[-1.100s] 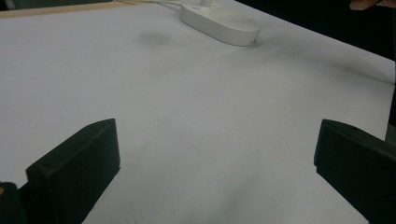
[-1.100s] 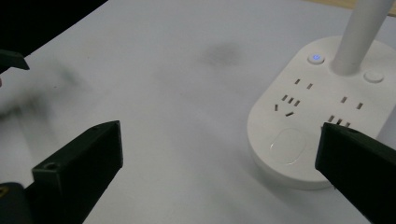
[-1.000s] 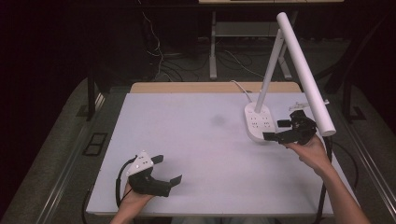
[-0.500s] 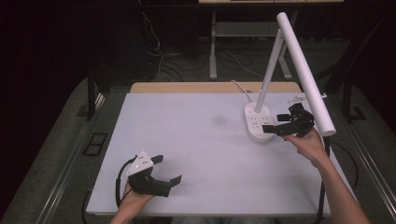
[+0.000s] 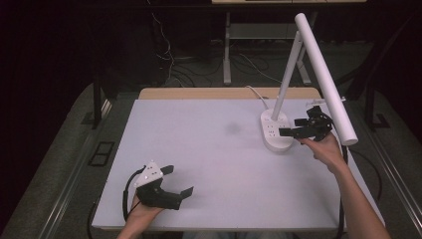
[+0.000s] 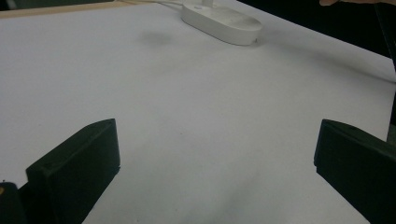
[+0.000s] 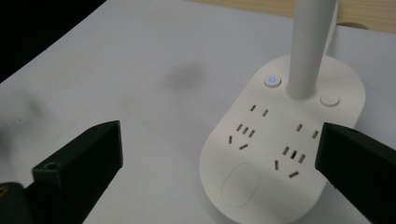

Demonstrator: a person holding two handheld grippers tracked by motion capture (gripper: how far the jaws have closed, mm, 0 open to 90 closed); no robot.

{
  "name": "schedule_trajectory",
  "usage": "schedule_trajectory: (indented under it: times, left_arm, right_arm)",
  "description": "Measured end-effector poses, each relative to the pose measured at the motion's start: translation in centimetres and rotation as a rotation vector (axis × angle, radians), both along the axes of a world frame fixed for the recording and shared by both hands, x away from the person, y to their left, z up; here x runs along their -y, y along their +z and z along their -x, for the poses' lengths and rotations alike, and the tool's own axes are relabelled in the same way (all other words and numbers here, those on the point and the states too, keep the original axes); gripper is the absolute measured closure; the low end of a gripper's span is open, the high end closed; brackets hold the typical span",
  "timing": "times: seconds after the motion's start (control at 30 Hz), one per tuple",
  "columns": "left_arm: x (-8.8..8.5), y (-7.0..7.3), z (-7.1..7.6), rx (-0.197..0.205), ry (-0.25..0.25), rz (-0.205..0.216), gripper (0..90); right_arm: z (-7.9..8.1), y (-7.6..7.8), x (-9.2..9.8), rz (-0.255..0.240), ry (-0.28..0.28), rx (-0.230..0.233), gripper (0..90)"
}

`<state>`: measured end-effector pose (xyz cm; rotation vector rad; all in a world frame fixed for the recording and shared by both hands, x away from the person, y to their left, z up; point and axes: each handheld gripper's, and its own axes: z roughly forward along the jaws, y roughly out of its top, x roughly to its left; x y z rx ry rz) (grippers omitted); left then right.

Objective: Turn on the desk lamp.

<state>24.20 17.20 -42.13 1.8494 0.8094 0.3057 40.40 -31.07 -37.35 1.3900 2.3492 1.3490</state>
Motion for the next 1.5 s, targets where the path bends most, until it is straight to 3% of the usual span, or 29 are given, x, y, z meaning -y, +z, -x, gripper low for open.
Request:
schedule_trajectory:
  times: [0.33,0.37,0.43,0.47,0.53,0.57,0.67,0.7,0.77,1.0,1.23,1.5]
  left_arm:
    - [-0.1,0.0,0.0,0.002,0.003,0.001,0.0]
    - [-0.1,0.0,0.0,0.002,0.003,0.0,0.0]
    - [-0.1,0.0,0.0,0.002,0.002,-0.001,0.0]
    - [-0.1,0.0,0.0,0.002,0.001,-0.001,0.0]
    - [-0.1,0.0,0.0,0.002,0.001,-0.001,0.0]
    - [-0.1,0.0,0.0,0.002,0.001,0.0,0.0]
    - [-0.1,0.1,0.0,0.004,0.001,0.0,0.0]
    - [-0.1,0.1,0.1,0.003,0.002,0.004,0.0]
    - [-0.1,0.1,0.1,0.003,0.001,0.004,0.0]
    - [-0.1,0.1,0.0,0.004,-0.004,-0.002,0.0]
    - [-0.1,0.1,0.0,0.006,-0.003,-0.007,0.0]
    - [-0.2,0.1,0.0,0.004,-0.002,-0.006,0.0]
  right_arm:
    - [-1.9,0.3,1.1,-0.026,-0.027,-0.002,1.6]
    - [-2.1,0.4,1.4,-0.048,-0.031,0.007,6.3]
    - [-2.5,0.5,1.5,-0.042,-0.044,0.004,9.3]
    - [-2.6,0.6,1.6,-0.036,-0.043,0.013,15.8]
    - [-2.7,0.7,1.7,-0.03,-0.053,0.031,16.1]
    - [-2.9,0.9,2.0,-0.025,-0.069,0.041,22.2]
    - [-3.2,0.9,2.4,-0.021,-0.088,0.041,27.7]
    - [-3.5,0.9,2.8,-0.026,-0.1,0.033,35.2]
    - [-3.7,0.9,3.1,-0.021,-0.112,0.027,39.5]
    - [-4.4,0.5,3.9,-0.033,-0.142,0.018,48.8]
    - [-5.4,-0.7,4.5,-0.102,-0.173,0.002,59.7]
    - [-6.4,-1.8,4.3,-0.086,-0.186,-0.019,70.4]
